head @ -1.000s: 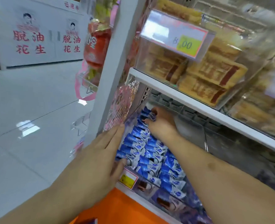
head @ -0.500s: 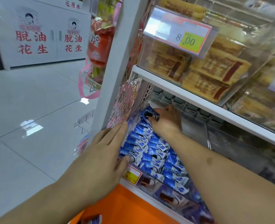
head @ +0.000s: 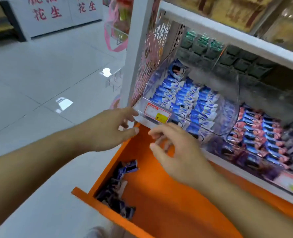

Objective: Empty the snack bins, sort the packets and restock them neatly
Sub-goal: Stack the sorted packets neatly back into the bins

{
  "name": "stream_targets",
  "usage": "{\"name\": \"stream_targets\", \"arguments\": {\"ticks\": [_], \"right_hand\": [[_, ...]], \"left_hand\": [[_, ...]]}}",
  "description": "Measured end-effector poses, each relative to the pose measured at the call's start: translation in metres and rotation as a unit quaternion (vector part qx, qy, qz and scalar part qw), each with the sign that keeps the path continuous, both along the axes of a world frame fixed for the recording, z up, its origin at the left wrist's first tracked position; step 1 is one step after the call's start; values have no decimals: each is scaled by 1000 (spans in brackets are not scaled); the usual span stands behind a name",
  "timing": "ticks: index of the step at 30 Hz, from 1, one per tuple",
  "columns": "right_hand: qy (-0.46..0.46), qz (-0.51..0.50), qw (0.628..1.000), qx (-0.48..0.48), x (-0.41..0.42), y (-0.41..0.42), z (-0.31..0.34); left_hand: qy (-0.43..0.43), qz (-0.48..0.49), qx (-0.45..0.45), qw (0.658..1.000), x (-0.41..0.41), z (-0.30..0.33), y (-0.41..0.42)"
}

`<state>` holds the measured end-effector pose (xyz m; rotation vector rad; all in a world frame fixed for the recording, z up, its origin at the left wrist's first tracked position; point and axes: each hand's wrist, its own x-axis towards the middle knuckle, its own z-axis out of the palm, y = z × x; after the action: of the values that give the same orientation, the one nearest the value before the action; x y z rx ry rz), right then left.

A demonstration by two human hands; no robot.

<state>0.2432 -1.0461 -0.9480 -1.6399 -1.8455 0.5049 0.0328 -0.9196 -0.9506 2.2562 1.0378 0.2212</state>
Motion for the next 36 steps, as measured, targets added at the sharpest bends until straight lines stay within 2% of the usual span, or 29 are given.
{"name": "stream_targets", "arguments": {"ticks": [4, 7, 10, 13, 19, 26, 30, 33, 36], "right_hand": [[-19, 15, 975, -222, -17, -24, -93], [-37, -13, 947, -318, -20, -4, -156], [-2, -75, 933, -351, -27, 28, -216], [-35, -113, 925, -361, -36, 62, -279], [-2, -123, 932, -342, -56, 73, -318], [130, -186, 924, -308, -19, 44, -270], [180, -206, 919, -284, 8, 22, -194], [260, -199, 904, -275, 15, -1, -117], [314, -184, 895, -258, 21, -24, -50]], "left_hand": [[123, -84, -52, 988, -18, -53, -4], [175, -90, -79, 977, -31, -85, 4], [174, -76, -121, 974, -43, -110, 9], [142, -61, -166, 974, -46, -121, 13], [128, -37, -208, 969, -39, -122, 19], [170, -17, -182, 968, -31, -108, 11], [239, -24, -57, 969, -16, -82, 1], [201, -112, -20, 973, 11, -36, -14], [104, -175, -28, 979, 36, 4, -40]]}}
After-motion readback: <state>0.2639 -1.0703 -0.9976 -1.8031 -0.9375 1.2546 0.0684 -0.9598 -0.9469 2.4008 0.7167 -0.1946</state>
